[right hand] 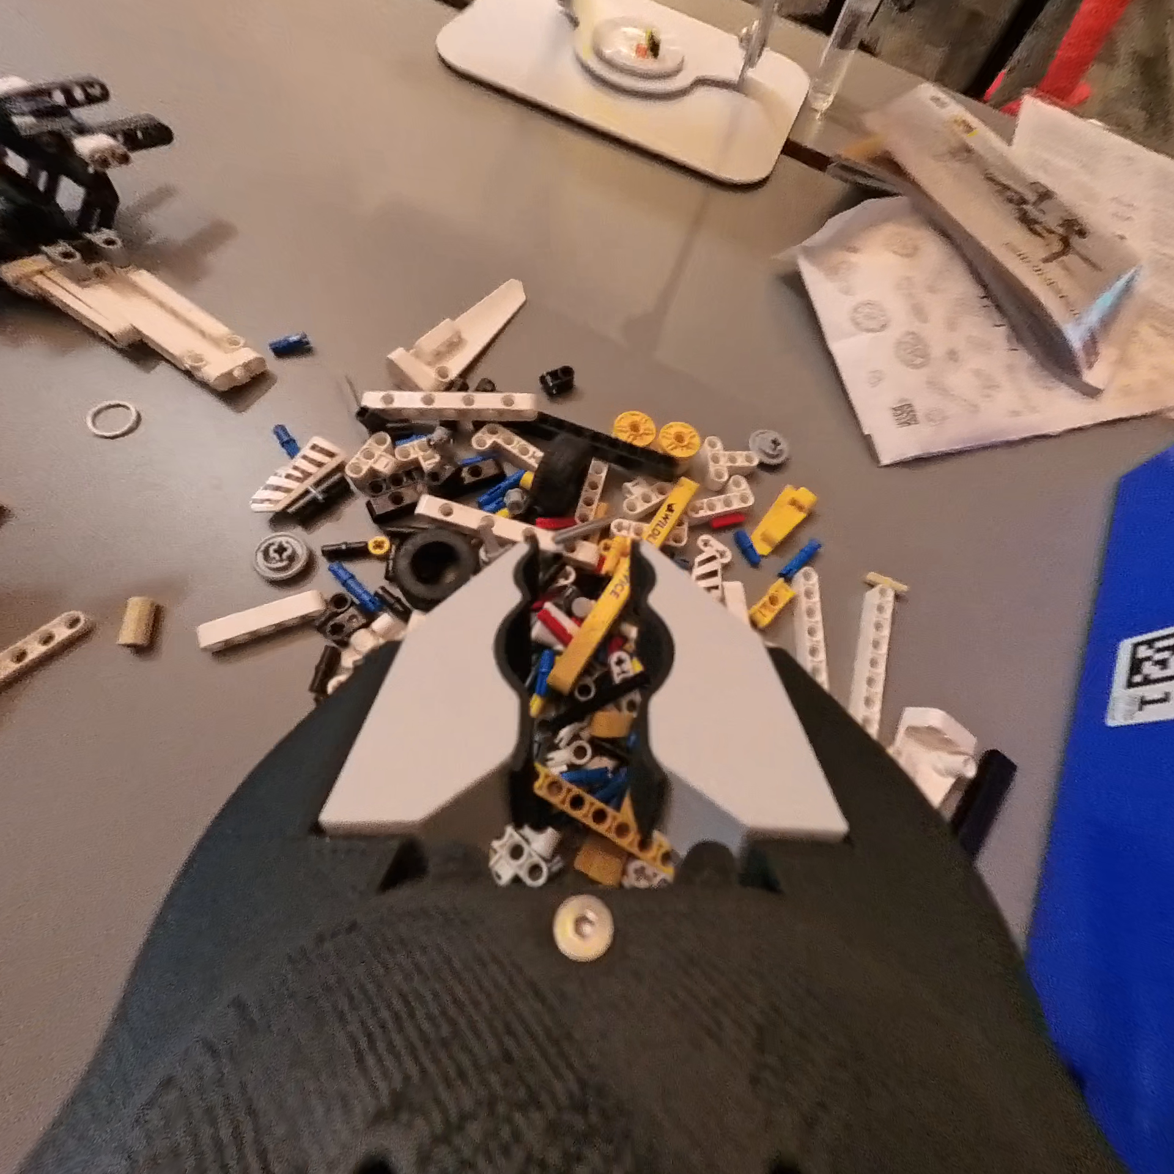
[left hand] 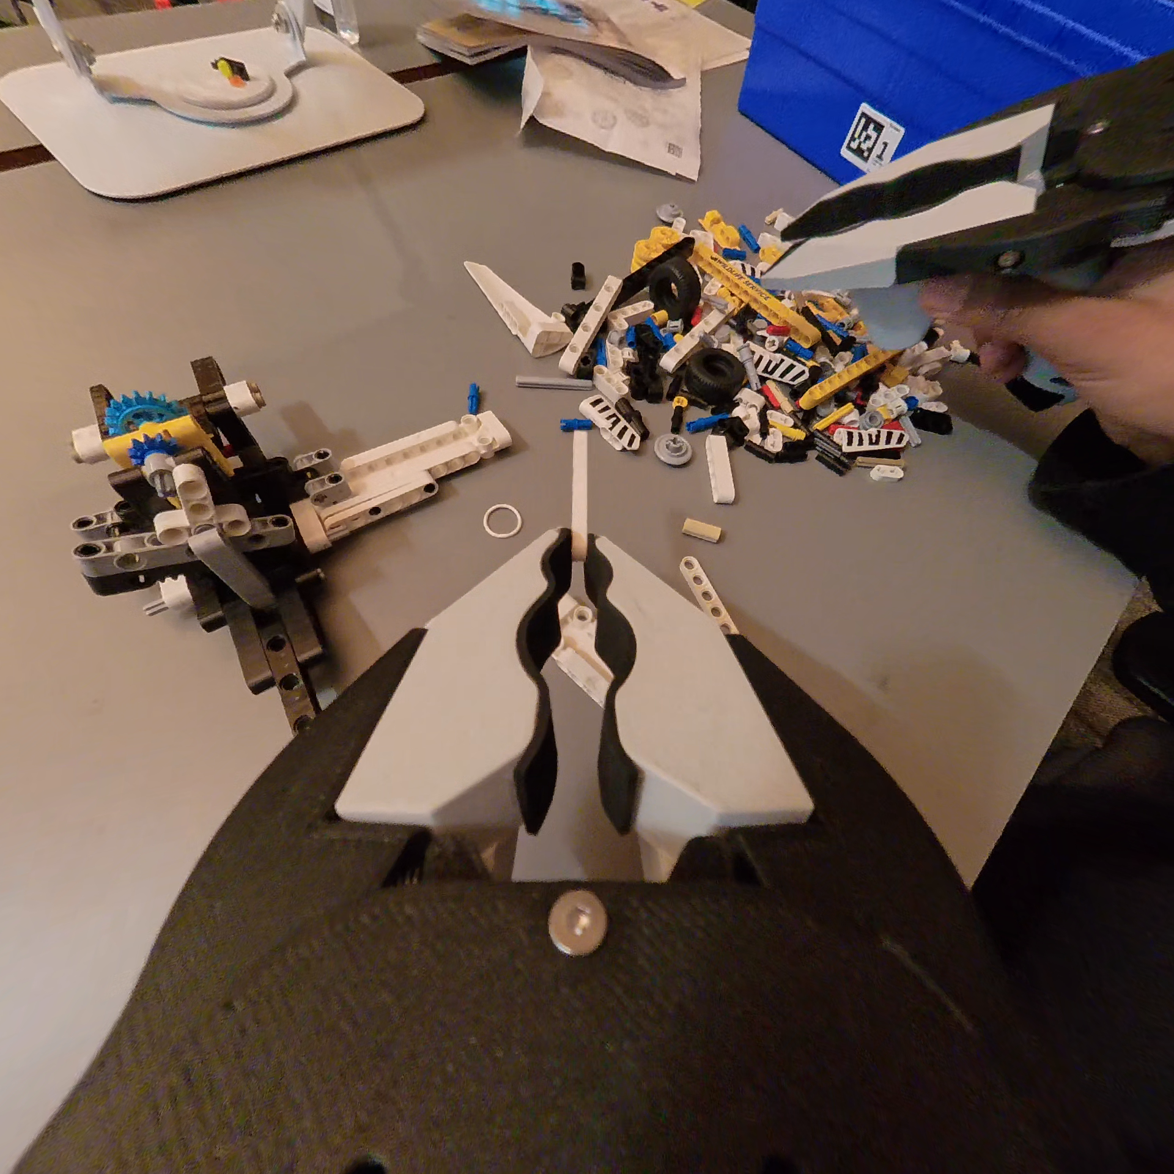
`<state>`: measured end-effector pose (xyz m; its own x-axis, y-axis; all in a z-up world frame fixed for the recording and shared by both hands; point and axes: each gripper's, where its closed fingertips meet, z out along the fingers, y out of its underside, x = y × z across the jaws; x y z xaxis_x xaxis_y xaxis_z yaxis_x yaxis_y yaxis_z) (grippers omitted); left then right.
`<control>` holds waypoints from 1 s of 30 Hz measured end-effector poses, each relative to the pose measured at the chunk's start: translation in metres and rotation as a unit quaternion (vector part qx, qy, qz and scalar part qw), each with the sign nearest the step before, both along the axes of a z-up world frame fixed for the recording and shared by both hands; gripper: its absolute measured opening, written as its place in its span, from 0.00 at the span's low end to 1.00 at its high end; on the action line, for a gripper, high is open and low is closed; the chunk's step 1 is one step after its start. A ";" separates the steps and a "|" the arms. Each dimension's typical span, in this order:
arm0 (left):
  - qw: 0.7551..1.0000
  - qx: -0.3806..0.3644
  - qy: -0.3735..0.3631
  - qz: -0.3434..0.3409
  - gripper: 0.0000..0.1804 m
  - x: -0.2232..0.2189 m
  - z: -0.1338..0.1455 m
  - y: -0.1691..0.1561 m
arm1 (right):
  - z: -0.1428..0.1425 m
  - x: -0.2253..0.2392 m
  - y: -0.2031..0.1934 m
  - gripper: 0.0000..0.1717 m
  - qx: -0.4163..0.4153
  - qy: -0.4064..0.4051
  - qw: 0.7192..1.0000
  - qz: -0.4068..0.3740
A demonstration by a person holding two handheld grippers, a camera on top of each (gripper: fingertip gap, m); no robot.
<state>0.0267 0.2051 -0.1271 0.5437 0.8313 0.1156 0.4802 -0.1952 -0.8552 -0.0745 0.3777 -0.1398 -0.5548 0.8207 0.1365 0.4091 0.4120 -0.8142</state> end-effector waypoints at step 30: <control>0.892 0.406 -0.074 -0.184 0.07 0.057 0.067 0.056 | 0.106 0.143 -0.117 0.01 -0.464 -0.061 0.797 0.383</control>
